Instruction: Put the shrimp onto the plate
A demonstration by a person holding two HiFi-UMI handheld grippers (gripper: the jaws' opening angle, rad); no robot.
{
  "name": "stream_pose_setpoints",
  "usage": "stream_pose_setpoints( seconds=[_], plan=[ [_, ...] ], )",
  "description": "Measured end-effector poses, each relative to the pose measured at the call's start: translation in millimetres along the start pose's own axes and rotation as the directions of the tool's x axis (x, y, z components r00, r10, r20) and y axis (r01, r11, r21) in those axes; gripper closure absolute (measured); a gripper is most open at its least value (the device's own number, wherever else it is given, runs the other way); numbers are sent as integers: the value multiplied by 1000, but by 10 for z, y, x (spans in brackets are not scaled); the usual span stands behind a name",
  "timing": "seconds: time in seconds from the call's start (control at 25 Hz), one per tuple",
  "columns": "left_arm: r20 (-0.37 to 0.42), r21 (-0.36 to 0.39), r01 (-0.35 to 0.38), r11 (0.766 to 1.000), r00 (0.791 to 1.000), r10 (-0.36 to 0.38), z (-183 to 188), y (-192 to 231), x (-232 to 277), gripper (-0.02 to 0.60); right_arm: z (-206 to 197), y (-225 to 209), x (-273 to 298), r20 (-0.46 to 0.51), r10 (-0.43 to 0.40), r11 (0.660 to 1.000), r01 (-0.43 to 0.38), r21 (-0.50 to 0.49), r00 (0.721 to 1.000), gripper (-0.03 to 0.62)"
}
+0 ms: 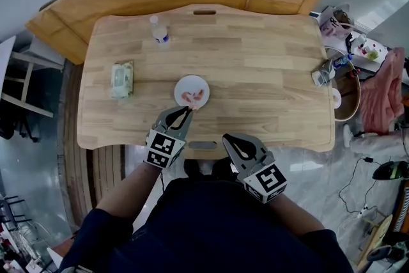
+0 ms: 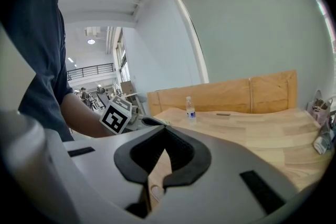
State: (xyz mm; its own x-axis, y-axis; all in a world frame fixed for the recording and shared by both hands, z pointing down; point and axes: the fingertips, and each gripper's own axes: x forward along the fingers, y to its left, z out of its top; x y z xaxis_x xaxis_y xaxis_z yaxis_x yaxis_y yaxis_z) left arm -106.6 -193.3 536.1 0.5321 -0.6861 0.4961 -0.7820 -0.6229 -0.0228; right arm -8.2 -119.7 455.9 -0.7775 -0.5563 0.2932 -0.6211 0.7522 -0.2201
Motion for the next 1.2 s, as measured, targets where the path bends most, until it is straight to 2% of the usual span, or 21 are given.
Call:
stream_pose_setpoints(
  seconds=[0.2, 0.56, 1.2],
  plan=[
    [-46, 1, -8, 1000, 999, 8, -182, 117, 226, 534, -38, -86, -9, -8, -15, 1000, 15, 18, 1000, 585],
    [-126, 50, -9, 999, 992, 15, -441, 349, 596, 534, -136, -149, -9, -30, -35, 999, 36, 39, 999, 585],
    [-286, 127, -16, 992, 957, 52, -905, 746, 1281, 534, -309, -453, -251, -73, -126, 988, 132, 77, 989, 585]
  ],
)
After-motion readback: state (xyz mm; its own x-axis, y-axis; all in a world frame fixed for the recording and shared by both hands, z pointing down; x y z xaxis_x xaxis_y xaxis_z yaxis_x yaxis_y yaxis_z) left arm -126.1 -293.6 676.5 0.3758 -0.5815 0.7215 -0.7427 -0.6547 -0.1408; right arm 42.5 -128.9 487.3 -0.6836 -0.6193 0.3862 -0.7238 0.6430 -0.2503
